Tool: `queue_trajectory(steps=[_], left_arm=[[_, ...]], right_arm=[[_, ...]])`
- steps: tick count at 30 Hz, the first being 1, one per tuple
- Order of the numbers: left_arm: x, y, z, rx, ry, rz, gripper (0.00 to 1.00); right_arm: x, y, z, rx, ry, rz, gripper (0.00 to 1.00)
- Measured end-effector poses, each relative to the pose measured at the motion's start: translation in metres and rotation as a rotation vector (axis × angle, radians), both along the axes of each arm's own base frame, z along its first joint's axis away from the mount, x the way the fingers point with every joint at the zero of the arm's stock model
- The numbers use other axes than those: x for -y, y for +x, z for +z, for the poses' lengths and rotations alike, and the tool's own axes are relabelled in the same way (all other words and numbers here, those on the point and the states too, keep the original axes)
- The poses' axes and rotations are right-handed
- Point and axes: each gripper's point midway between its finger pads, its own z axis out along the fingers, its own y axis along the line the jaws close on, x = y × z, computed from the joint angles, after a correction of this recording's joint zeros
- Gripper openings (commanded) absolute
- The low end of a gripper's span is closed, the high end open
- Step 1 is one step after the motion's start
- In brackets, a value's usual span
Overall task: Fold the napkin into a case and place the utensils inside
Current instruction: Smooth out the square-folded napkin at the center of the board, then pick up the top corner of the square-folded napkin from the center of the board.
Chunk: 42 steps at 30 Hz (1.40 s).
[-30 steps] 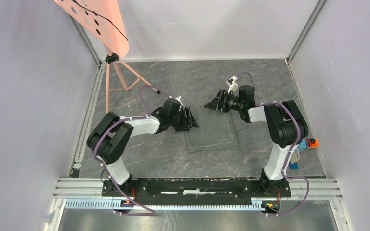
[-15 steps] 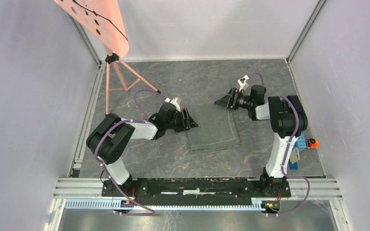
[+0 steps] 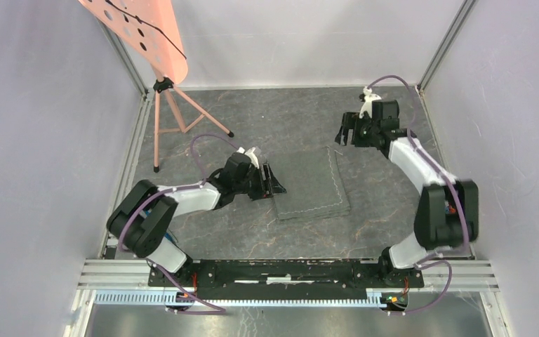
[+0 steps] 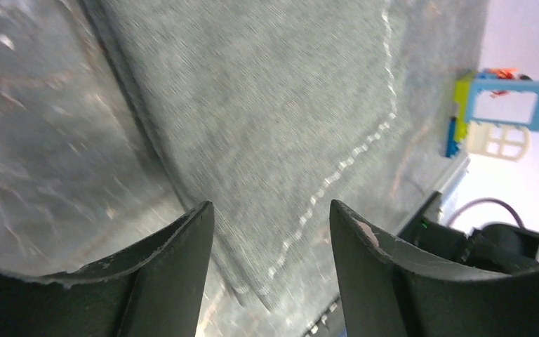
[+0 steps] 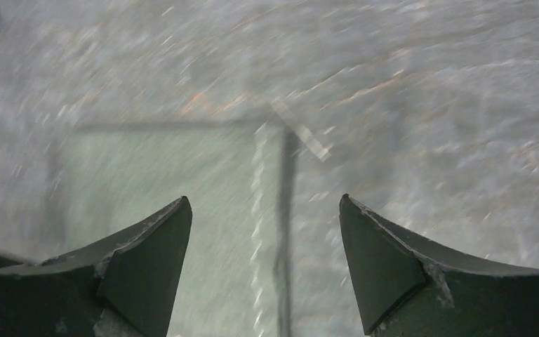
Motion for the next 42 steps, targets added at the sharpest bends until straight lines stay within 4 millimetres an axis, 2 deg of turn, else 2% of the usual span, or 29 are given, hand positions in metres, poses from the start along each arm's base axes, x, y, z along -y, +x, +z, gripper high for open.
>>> queue_trajectory(steps=[2, 3, 5, 9, 11, 13, 17, 22, 27, 36, 42], left_arm=[[0.0, -0.013, 0.013, -0.002, -0.03, -0.022, 0.7], [-0.001, -0.018, 0.02, 0.005, -0.045, -0.027, 0.7], [-0.004, -0.027, 0.036, 0.029, -0.07, -0.034, 0.7], [-0.006, -0.037, 0.055, 0.06, -0.11, -0.057, 0.67], [-0.004, -0.042, 0.055, 0.048, -0.12, -0.081, 0.67], [0.0, -0.049, 0.051, 0.024, -0.125, -0.113, 0.65], [0.014, -0.069, 0.036, -0.042, -0.121, -0.2, 0.62], [0.032, -0.088, 0.019, -0.109, -0.098, -0.284, 0.57], [0.037, -0.087, 0.012, -0.124, -0.089, -0.293, 0.55], [0.038, -0.087, 0.014, -0.121, -0.091, -0.293, 0.57], [0.037, -0.088, 0.02, -0.115, -0.095, -0.293, 0.57]], right_arm=[[-0.019, -0.028, 0.024, 0.04, -0.031, 0.044, 0.75], [-0.031, -0.049, 0.031, 0.052, -0.025, 0.084, 0.71], [-0.044, -0.086, 0.03, 0.037, 0.002, 0.141, 0.61], [-0.031, -0.147, -0.009, -0.091, 0.038, 0.099, 0.45], [-0.022, -0.168, -0.028, -0.149, 0.059, 0.047, 0.34], [-0.017, -0.182, -0.039, -0.178, 0.09, 0.0, 0.32], [-0.008, -0.192, -0.053, -0.218, 0.129, -0.077, 0.33], [-0.008, -0.198, -0.063, -0.245, 0.139, -0.096, 0.35], [-0.008, -0.195, -0.066, -0.242, 0.14, -0.096, 0.35], [-0.012, -0.199, -0.082, -0.28, 0.154, -0.087, 0.33], [-0.013, -0.197, -0.082, -0.271, 0.164, -0.084, 0.24]])
